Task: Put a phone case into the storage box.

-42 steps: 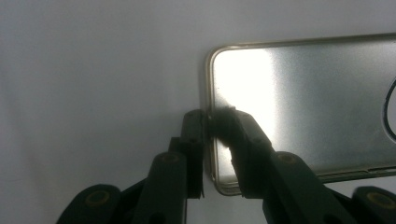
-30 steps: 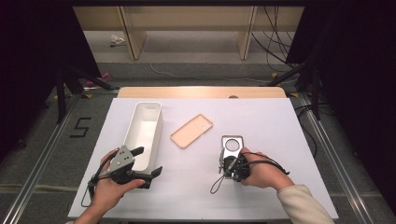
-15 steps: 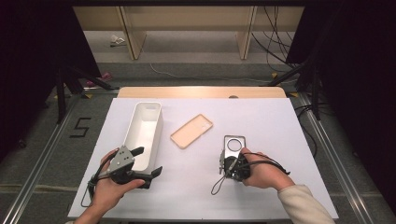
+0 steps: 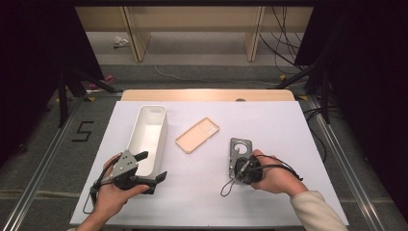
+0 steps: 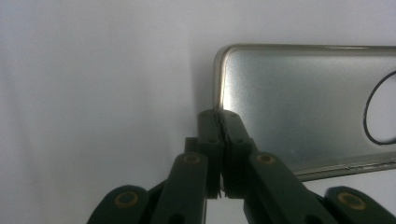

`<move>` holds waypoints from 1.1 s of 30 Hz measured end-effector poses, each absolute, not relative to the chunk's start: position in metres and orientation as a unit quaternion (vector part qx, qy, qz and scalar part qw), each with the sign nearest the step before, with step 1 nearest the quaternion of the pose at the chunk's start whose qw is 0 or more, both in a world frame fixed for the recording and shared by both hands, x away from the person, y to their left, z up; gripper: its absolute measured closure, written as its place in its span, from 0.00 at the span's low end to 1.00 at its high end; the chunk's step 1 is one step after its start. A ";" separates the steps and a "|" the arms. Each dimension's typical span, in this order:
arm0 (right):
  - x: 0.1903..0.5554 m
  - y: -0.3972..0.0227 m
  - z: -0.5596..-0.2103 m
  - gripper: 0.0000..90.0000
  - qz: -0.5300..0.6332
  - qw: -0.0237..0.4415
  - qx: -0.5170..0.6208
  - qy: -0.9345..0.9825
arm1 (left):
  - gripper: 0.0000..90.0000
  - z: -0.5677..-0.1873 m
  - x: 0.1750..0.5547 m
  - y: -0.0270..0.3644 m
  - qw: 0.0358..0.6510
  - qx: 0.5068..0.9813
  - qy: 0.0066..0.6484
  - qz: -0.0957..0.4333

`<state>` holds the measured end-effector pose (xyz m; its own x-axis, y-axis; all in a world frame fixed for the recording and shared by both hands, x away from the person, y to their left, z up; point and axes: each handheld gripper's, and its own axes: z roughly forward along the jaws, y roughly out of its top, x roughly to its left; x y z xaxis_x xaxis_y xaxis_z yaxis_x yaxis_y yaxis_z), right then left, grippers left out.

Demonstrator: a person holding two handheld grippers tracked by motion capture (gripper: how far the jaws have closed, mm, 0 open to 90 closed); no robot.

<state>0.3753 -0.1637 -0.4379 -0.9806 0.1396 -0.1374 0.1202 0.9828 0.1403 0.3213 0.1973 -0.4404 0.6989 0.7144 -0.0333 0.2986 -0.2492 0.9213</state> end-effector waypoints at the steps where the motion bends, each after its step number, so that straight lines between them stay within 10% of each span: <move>1: 0.374 -0.165 -0.437 0.98 0.077 0.081 0.063 0.992 | 0.05 -0.440 0.321 0.197 0.516 0.764 0.332 0.202; 33: 0.365 -0.175 -0.420 0.99 0.291 0.080 0.101 0.948 | 0.09 -0.428 0.326 0.184 0.524 0.760 0.333 0.194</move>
